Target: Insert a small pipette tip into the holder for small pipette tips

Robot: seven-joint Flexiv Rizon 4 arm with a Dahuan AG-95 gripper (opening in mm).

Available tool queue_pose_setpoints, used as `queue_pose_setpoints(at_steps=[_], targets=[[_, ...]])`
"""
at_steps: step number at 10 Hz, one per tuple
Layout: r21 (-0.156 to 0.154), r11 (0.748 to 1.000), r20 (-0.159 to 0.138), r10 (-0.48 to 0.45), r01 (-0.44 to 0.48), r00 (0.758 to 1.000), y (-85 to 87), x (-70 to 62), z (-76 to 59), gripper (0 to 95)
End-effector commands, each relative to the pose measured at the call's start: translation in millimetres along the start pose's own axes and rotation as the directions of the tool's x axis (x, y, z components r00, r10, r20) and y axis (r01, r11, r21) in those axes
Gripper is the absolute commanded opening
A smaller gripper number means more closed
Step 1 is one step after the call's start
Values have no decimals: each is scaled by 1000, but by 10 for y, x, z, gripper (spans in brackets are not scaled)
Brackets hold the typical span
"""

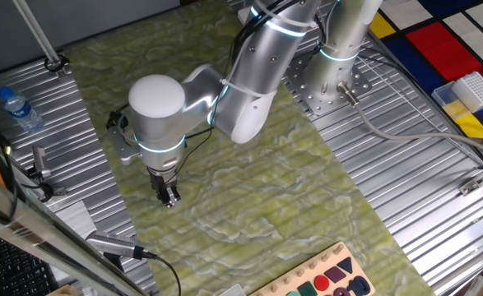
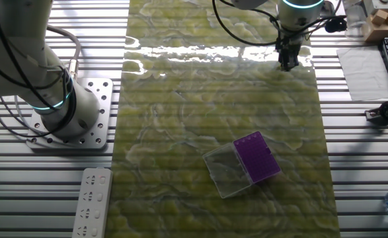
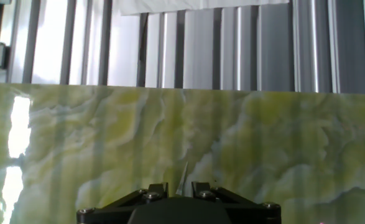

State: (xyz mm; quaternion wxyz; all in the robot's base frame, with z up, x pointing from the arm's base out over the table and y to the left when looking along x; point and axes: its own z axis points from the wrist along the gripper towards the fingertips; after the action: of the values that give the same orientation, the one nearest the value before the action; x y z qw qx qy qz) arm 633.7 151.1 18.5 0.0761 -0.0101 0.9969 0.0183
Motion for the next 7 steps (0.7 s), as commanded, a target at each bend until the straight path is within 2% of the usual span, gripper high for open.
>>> queue_pose_setpoints(at_steps=[1, 4, 7], targets=[[1, 1000, 7, 2, -2, 1000, -1, -4, 13, 190], [0, 1000, 32, 19, -19, 999, 0, -23, 23, 190], [1, 1000, 41, 21, -21, 999, 0, -23, 29, 190]])
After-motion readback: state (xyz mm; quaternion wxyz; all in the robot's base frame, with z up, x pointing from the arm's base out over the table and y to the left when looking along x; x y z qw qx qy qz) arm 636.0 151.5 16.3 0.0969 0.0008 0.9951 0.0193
